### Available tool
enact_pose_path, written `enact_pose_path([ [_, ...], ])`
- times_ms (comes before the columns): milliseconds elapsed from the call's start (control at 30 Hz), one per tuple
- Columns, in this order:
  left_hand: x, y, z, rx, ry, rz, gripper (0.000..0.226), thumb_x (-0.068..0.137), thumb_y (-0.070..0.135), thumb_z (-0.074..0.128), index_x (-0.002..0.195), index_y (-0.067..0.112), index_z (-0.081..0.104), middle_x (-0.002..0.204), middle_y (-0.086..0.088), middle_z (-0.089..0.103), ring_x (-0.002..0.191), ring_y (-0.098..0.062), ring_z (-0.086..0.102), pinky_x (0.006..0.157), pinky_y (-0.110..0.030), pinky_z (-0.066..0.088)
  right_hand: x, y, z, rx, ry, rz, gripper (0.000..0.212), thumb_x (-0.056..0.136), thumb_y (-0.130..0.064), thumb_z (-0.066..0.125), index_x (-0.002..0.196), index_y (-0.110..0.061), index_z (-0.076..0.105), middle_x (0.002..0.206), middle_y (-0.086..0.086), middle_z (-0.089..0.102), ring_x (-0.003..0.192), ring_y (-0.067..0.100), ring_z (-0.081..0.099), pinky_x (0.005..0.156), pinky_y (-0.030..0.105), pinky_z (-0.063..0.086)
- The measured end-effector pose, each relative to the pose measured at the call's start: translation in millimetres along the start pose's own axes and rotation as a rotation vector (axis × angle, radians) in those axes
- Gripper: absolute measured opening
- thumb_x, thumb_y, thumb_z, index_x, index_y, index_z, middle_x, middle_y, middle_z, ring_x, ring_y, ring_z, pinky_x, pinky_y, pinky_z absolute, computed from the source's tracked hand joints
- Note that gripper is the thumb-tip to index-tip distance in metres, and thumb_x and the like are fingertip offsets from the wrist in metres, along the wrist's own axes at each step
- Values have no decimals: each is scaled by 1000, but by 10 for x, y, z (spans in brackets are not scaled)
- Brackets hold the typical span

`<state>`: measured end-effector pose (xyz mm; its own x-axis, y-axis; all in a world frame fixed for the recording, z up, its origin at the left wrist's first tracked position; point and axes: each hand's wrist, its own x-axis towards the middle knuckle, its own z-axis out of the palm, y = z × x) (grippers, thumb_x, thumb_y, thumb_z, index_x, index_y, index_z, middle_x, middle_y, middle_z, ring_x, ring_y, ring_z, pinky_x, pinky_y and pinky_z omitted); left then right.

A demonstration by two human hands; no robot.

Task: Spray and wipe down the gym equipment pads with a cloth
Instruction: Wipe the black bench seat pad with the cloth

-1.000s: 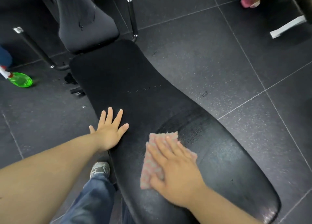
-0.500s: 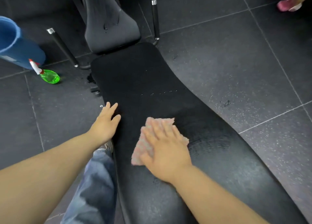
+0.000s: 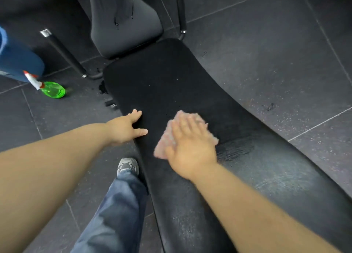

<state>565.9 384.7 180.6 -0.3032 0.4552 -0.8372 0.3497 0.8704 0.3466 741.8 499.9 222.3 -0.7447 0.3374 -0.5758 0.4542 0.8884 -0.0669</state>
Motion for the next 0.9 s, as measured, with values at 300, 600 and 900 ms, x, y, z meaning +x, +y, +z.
enact_pose_path([
  [300,34,-191,-110,-28,-85,70,77,98,27,59,156,31,9,162,17,1,149,-9,11,116,-25,15,44,920,-298,106,-13,114,73,89,-49,13,156,-22,15,164,-1,16,149,23,15,120,43,15],
  [600,113,-431,-40,-101,176,15,96,77,45,79,154,24,26,161,13,19,147,-11,23,118,-28,21,145,-316,-2,-15,-17,-80,59,95,-33,37,150,-19,25,156,10,23,145,34,14,118,51,10],
  [900,247,-604,-105,-255,318,65,54,84,24,77,135,24,59,146,14,47,130,-5,49,102,-16,31,612,570,-271,6,-48,167,58,97,-39,25,153,-32,11,160,-4,18,147,26,12,118,52,8],
])
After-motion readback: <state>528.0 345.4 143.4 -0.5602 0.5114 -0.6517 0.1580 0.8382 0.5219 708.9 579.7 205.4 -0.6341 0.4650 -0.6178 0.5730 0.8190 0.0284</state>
